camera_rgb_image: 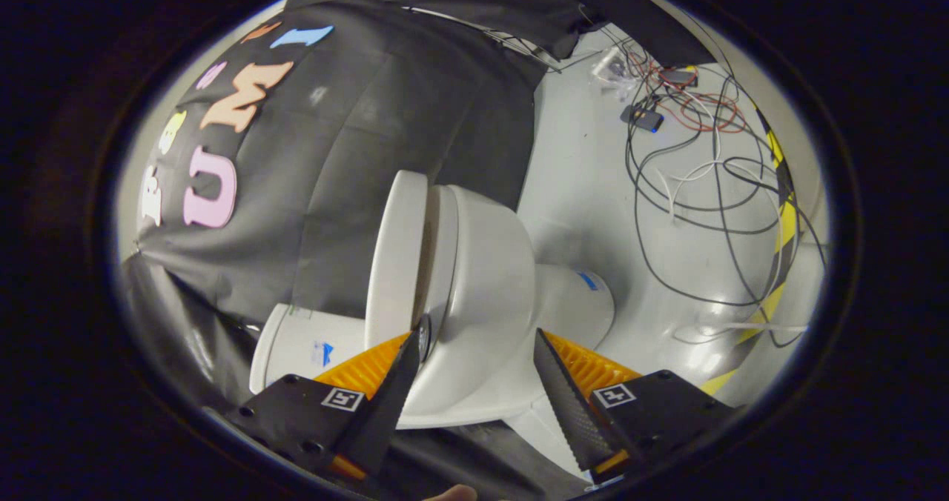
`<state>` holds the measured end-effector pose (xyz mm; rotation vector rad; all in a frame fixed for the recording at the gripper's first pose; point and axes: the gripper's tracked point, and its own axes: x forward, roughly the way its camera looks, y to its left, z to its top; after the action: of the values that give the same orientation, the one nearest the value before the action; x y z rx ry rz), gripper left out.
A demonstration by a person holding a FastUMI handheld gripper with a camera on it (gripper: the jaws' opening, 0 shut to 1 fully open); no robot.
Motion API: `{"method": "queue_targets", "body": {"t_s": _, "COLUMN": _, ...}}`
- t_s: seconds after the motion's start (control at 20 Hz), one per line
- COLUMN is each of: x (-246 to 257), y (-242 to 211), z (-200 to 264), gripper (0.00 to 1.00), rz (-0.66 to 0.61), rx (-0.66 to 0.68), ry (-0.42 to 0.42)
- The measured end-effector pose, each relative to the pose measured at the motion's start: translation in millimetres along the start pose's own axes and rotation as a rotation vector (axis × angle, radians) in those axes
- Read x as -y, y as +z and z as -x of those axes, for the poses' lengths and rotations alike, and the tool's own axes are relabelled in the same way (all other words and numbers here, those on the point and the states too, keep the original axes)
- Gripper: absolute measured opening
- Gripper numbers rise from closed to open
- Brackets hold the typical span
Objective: Open the toilet lid.
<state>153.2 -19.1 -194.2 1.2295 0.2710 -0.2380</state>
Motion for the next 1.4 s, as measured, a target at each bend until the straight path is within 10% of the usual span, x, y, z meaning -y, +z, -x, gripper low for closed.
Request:
{"method": "queue_targets", "body": {"t_s": 0.25, "x": -14, "y": -16, "z": -24, "gripper": 0.96, "rz": -0.040, "rx": -0.067, "ry": 0.046}}
{"method": "queue_targets", "body": {"t_s": 0.35, "x": -20, "y": -24, "z": -35, "gripper": 0.46, "rz": -0.051, "rx": -0.097, "ry": 0.052}}
{"method": "queue_targets", "body": {"t_s": 0.55, "x": -30, "y": -20, "z": -37, "gripper": 0.16, "rz": -0.074, "rx": -0.087, "ry": 0.075}}
{"method": "queue_targets", "body": {"t_s": 1.4, "x": -29, "y": -16, "z": -36, "gripper": 0.01, "rz": -0.109, "rx": -0.075, "ry": -0.040}}
